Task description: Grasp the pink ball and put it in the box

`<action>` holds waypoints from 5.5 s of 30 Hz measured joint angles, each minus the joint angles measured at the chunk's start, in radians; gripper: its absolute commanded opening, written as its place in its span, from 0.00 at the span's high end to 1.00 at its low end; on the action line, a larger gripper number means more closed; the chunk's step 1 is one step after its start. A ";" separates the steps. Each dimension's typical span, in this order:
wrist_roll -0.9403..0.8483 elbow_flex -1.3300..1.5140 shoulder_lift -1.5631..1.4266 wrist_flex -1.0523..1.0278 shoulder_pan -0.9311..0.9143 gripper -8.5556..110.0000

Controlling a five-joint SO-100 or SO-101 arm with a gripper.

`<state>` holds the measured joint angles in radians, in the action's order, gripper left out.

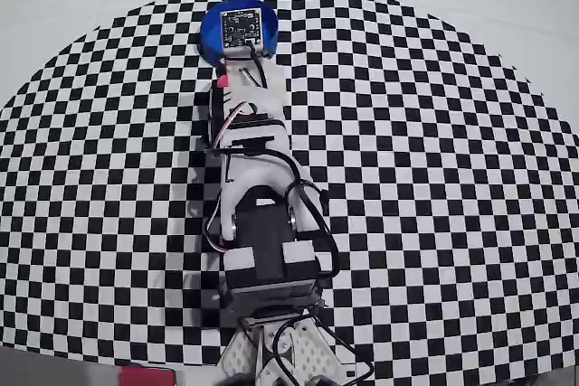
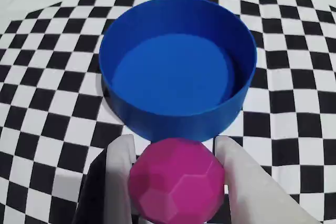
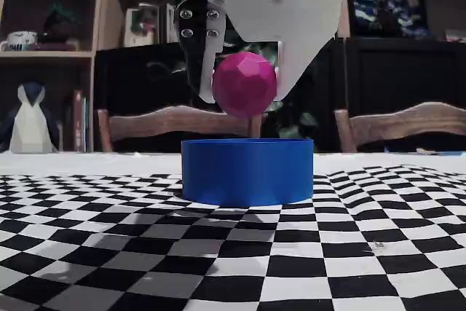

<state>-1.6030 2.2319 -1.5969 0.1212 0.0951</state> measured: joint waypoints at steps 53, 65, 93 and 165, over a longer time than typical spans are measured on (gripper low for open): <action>0.000 -0.449 0.337 -0.084 -0.005 0.93; 0.000 -0.565 0.417 -0.112 -0.023 0.93; 0.012 -0.838 0.589 -0.195 -0.017 0.93; 0.012 -1.020 0.742 -0.224 -0.032 0.93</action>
<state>-1.5907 1.2118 -0.8544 -0.1028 0.0629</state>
